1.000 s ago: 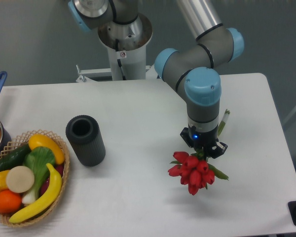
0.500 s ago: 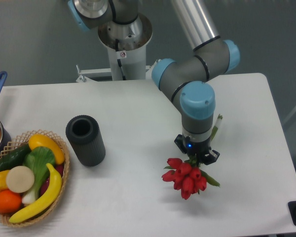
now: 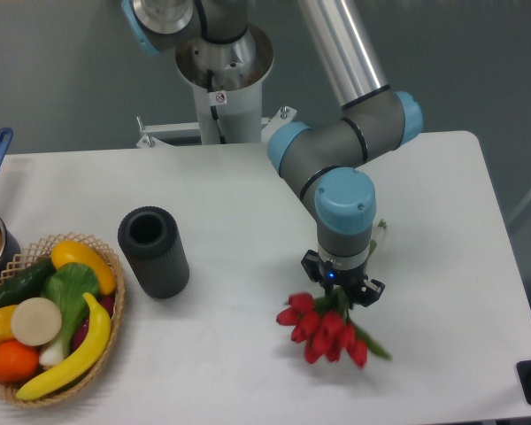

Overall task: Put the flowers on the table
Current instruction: 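Lower the held red tulip bunch toward the table surface with the gripper, then open the gripper to release the tulips onto the table, then raise the open gripper up away from the tulips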

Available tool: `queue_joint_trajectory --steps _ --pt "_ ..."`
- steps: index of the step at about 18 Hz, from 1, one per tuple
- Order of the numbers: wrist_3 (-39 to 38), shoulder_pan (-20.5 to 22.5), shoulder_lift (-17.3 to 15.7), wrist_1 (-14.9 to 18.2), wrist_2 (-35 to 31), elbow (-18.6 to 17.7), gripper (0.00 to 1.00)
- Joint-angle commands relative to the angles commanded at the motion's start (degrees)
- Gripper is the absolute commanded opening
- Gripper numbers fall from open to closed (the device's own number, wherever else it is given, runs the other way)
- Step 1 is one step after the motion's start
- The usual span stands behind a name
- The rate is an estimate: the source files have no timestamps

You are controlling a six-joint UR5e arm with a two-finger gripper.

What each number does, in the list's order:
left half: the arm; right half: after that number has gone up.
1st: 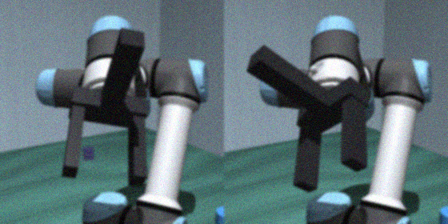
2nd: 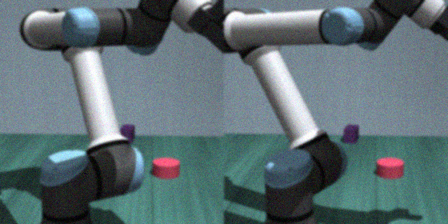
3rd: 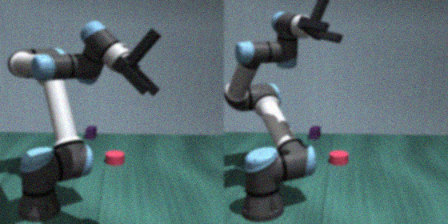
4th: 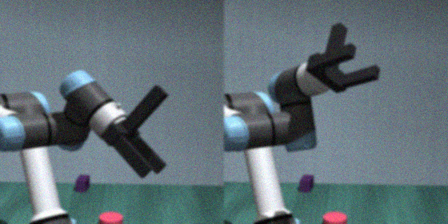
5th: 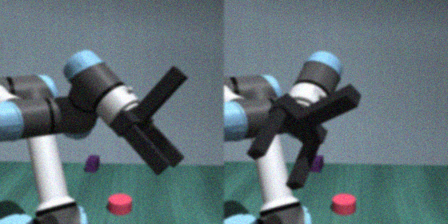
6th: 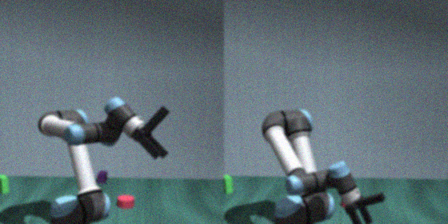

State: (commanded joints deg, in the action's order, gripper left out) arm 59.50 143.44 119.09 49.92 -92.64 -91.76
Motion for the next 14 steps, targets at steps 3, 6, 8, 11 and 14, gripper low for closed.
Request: queue_joint_trajectory --steps 3,6,8,11,14 --pt "0.44 0.87 -1.4 -0.18 0.17 0.18 1.0" --pt "0.53 2.37 -1.94 0.0 0.18 0.09 1.0" --pt "0.7 3.51 -3.51 -0.26 0.52 -0.96 1.0" --pt "4.02 5.97 -5.8 -0.97 0.79 -2.2 1.0" --pt "10.7 7.99 -6.07 -1.14 0.88 -2.29 1.0"
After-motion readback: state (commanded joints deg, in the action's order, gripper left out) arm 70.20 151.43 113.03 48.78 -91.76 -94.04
